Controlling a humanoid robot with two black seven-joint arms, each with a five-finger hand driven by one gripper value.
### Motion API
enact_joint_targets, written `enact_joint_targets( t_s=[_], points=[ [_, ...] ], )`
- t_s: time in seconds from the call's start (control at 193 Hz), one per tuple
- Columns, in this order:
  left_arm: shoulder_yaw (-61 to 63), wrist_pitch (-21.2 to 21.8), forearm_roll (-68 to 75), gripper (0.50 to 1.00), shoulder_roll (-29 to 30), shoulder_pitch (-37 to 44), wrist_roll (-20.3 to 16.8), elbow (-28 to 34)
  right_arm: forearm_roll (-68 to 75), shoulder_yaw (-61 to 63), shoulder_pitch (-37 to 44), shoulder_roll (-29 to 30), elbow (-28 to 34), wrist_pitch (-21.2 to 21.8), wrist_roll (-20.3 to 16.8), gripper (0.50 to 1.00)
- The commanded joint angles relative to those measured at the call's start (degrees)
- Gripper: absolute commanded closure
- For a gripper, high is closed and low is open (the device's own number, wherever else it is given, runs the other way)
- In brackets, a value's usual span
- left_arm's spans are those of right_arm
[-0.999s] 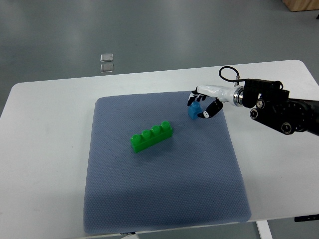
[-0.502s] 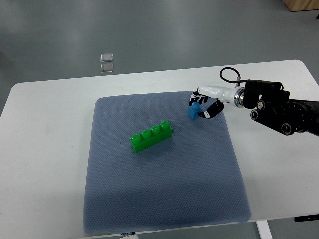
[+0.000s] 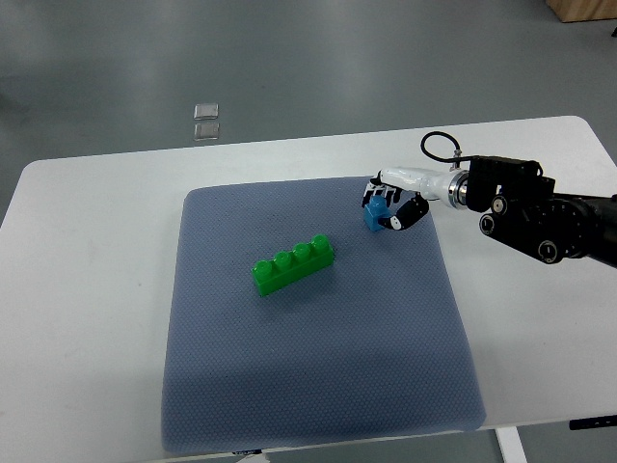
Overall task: Stack blue block on green block with right hand
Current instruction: 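Lift the blue block and carry it over the green brick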
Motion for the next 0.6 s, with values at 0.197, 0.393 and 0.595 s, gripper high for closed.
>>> enact_joint_targets(
  t_s=[0.197,0.393,0.595],
  points=[
    [0.1,0.0,0.0,0.500,0.0,0.0,0.0,-0.1,0.4,0.0,1.3,-0.9,3.2,0.5,0.1,0.895],
    [0.2,0.0,0.0,0.500,0.0,0.0,0.0,0.0,1.4,0.1,3.8,-4.0,10.3,1.7,0.6,0.895],
    [0.2,0.0,0.0,0.500,0.0,0.0,0.0,-0.1,4.4,0.0,7.9,-7.7,17.7,5.1,0.2,0.897]
  ],
)
